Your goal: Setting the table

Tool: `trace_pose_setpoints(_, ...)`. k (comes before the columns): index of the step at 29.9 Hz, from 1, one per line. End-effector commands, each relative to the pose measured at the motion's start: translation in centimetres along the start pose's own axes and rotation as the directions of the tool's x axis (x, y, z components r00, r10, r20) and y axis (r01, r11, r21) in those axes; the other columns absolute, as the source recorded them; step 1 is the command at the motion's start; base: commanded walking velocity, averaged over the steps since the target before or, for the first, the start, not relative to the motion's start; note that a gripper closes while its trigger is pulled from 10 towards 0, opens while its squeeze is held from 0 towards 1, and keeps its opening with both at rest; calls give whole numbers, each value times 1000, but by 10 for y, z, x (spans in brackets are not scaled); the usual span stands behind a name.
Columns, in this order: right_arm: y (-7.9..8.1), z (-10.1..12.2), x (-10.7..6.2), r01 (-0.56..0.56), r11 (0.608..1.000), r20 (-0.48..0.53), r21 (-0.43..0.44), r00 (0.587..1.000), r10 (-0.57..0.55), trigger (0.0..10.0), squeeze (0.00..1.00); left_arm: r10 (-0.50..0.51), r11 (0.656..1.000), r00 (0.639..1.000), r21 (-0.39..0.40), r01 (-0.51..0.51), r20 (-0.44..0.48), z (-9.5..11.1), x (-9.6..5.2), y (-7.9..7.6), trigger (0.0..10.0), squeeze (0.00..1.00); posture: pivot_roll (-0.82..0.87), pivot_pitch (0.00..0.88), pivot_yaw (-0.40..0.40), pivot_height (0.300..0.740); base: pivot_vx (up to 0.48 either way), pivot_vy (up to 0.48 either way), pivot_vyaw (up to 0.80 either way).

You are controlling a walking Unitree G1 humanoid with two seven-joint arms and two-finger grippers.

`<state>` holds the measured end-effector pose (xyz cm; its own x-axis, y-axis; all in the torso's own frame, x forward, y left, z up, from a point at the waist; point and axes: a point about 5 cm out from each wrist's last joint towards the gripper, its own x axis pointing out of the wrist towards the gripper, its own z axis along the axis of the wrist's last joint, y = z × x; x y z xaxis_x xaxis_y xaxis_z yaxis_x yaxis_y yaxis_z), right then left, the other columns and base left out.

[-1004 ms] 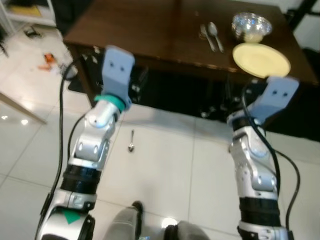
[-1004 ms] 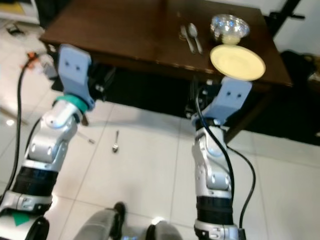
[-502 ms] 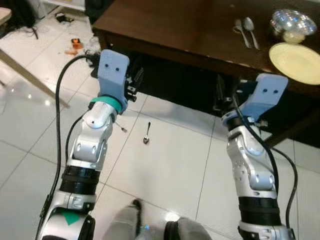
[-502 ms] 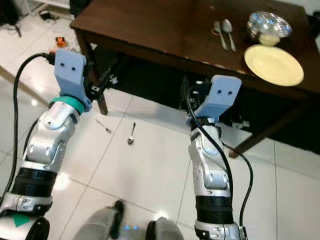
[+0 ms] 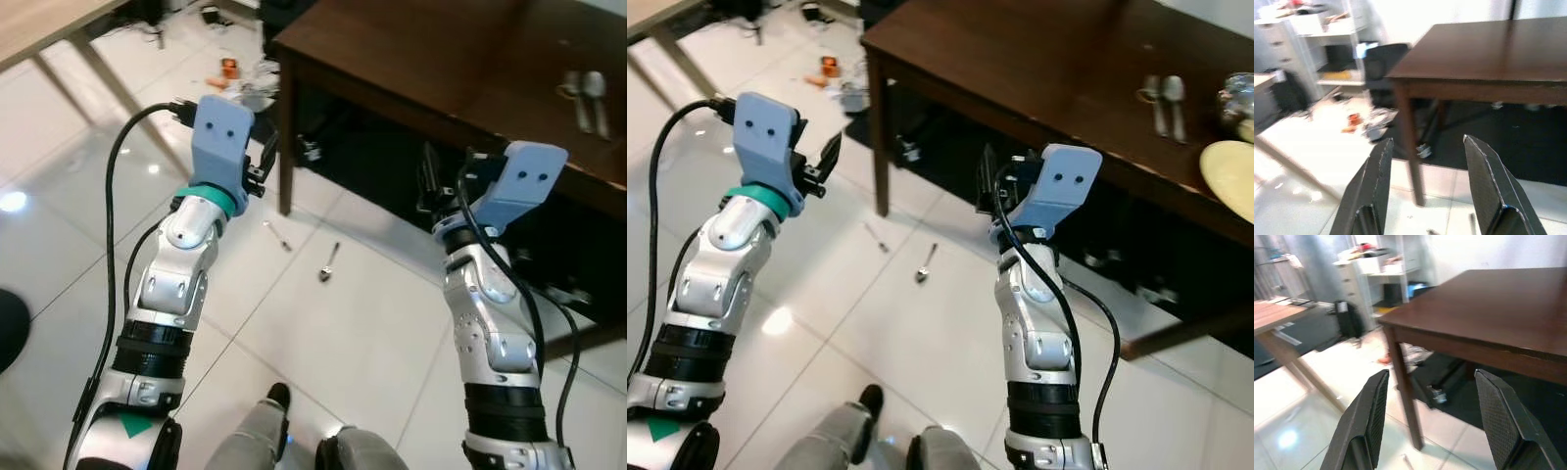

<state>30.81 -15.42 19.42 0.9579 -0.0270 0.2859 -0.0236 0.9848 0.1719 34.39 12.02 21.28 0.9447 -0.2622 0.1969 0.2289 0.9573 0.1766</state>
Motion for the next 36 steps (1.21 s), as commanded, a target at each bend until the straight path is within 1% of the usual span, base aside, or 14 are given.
trace_pose_setpoints(1,0,1,-1,-4,1000,2,21,1000,4,10000,0,9,1000,999,3,-9,-32,-6,0,0,10000,0,138,74,14,740,0,0,794)
trace_pose_setpoints(18,2,2,-2,-22,999,5,32,1000,22,10000,0,36,999,999,8,-36,-40,-7,1,1,10000,0,132,79,7,740,0,0,794)
trace_pose_setpoints(26,1,3,-2,-27,999,4,31,1000,27,10000,0,46,999,998,7,-46,-38,-6,1,1,10000,0,97,91,-18,740,0,0,794)
trace_pose_setpoints(27,0,4,-2,-33,999,0,27,999,33,10000,0,58,998,998,1,-58,-33,-6,1,2,10000,0,51,97,-40,740,0,0,794)
trace_pose_setpoints(36,1,4,-1,-45,999,-5,19,999,45,10000,0,73,997,997,-3,-73,-31,-7,-2,4,10000,0,69,88,-30,740,0,0,794)
